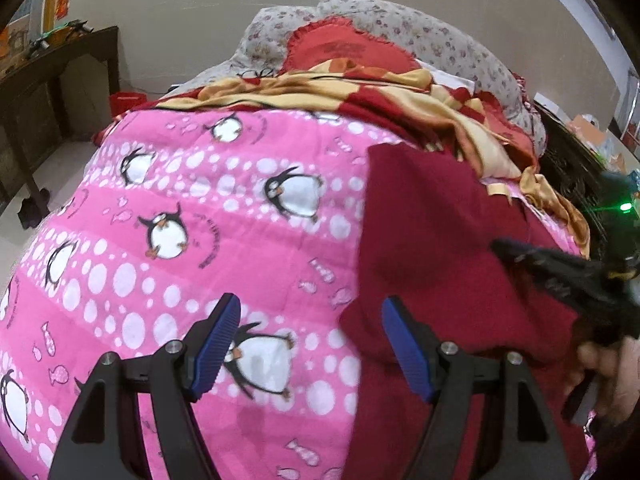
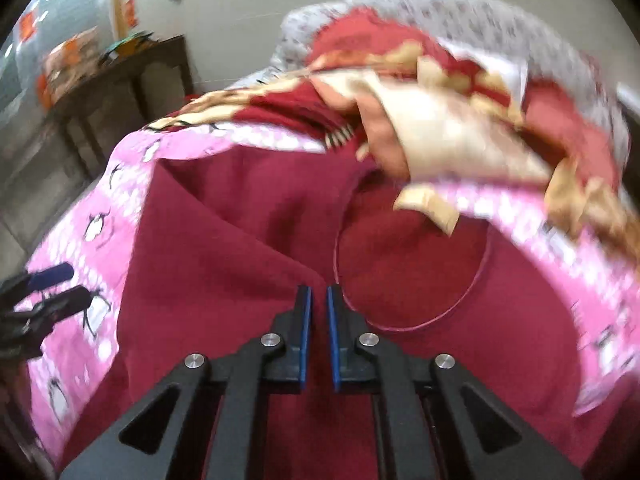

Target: Fold small clothes

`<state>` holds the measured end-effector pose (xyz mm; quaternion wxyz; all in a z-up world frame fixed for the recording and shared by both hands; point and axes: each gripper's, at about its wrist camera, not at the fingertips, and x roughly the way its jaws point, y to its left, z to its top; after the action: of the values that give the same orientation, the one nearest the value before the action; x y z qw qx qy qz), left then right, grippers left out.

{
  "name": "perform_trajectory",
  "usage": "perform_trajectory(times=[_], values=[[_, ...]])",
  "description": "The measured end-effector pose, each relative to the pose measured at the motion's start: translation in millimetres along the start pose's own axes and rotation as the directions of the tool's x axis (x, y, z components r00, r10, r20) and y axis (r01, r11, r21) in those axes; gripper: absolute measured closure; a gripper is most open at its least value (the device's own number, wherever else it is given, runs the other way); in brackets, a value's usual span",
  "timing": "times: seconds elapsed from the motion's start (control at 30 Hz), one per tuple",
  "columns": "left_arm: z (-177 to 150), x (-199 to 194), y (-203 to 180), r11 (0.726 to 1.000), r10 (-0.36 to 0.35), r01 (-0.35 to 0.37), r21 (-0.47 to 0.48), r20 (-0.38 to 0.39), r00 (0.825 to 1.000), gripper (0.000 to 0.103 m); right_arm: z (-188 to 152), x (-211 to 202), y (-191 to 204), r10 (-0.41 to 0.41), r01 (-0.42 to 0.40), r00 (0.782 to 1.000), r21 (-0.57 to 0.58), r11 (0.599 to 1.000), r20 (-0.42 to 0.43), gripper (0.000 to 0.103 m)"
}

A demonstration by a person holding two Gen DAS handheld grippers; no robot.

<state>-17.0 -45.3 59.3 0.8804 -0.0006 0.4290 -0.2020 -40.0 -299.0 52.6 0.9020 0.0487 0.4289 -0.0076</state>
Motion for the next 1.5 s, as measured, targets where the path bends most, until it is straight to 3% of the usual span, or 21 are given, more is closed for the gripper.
perform_trajectory(times=[0.1,0.2,0.33,0.47,0.53,0.6,0.67,0.73,0.8,0.87,0.97,1.03,1.07,1.1,1.13,1.2,1.3,1.4,1.5], values=[[3.1,-3.0,-11.5,1.000,-0.012,0.012,0.025,0.013,1.000,0.026,-2.4,1.1,-0.1,0.034,-0.034,0.999,0.024,0.999,-0.015,0.075],[5.9,2.1,-23.2,0.998,-0.029,0.029,0.048,0.006,1.000,0.026,-9.1,-26.5,-9.4,0.028,-0.030,0.999,0.069,0.997,0.031,0.063],[3.9,27.0,-36.8,0.996,-0.006,0.009,0.093,-0.036,0.999,0.025,-34.7,-59.5,-22.8,0.034,-0.042,0.998,0.125,0.991,0.062,0.062],[-9.6,61.2,-37.8,0.994,0.033,-0.020,0.103,-0.126,0.992,0.025,-73.4,-55.3,-35.9,-0.003,0.007,0.999,0.140,0.990,-0.033,0.062],[-12.1,61.5,-34.5,0.996,0.027,-0.016,0.088,-0.124,0.992,0.024,-83.9,-47.5,-45.2,-0.012,0.026,0.996,0.159,0.987,-0.086,0.062],[-9.7,54.2,-33.4,0.996,0.030,-0.020,0.082,-0.119,0.992,0.024,-88.3,-64.0,-56.6,0.015,-0.006,0.999,0.211,0.977,-0.037,0.062],[-6.3,43.7,-32.8,0.996,0.032,-0.025,0.081,-0.096,0.995,0.024,-91.1,-90.9,-73.7,-0.038,0.028,0.999,0.255,0.966,0.037,0.059],[-3.3,35.8,-33.4,0.997,0.025,-0.019,0.079,-0.078,0.997,0.024,-94.2,-106.7,-94.1,-0.097,0.075,0.994,0.306,0.949,0.059,0.053],[-1.2,30.8,-34.8,0.997,0.009,-0.004,0.073,-0.070,0.998,0.024,-96.4,-113.6,-118.8,-0.151,0.124,0.988,0.370,0.921,0.045,0.053],[-2.4,27.5,-39.9,0.997,0.005,0.000,0.075,-0.069,0.998,0.024,-96.7,-112.3,-133.1,-0.150,0.126,0.988,0.411,0.903,0.026,0.053],[-7.1,28.8,-47.9,0.996,0.002,0.006,0.084,-0.093,0.996,0.024,-91.3,-97.3,-138.4,-0.121,0.111,0.993,0.397,0.911,0.000,0.053],[-9.4,27.6,-53.7,0.995,0.002,0.008,0.099,-0.101,0.995,0.024,-88.2,-87.3,-136.9,-0.148,0.152,0.988,0.362,0.920,-0.040,0.055],[-10.3,25.7,-55.9,0.994,0.008,0.003,0.110,-0.097,0.995,0.024,-89.6,-87.7,-132.6,-0.162,0.165,0.986,0.359,0.919,-0.040,0.060],[-11.5,24.0,-57.0,0.993,0.012,-0.001,0.116,-0.092,0.996,0.024,-91.0,-88.1,-130.8,-0.173,0.169,0.985,0.359,0.918,-0.022,0.076],[-12.2,22.7,-57.2,0.993,0.016,-0.005,0.119,-0.089,0.996,0.024,-92.4,-90.1,-129.7,-0.186,0.175,0.983,0.358,0.917,-0.004,0.079],[-12.2,22.5,-56.6,0.994,0.019,-0.008,0.112,-0.095,0.995,0.024,-95.7,-89.6,-131.7,-0.224,0.213,0.975,0.339,0.916,-0.008,0.079],[-11.5,17.9,-54.6,0.996,0.008,0.001,0.091,-0.093,0.996,0.024,-100.6,-90.1,-143.4,-0.189,0.187,0.981,0.383,0.905,-0.032,0.078],[-12.6,11.3,-54.8,0.996,-0.004,0.011,0.089,-0.081,0.997,0.024,-109.9,-120.1,-152.7,-0.178,0.145,0.984,0.452,0.880,0.029,0.064],[-13.7,8.7,-57.4,0.996,-0.015,0.022,0.089,-0.080,0.997,0.024,-131.0,-153.3,-161.1,-0.225,0.168,0.972,0.491,0.855,0.059,0.058]])
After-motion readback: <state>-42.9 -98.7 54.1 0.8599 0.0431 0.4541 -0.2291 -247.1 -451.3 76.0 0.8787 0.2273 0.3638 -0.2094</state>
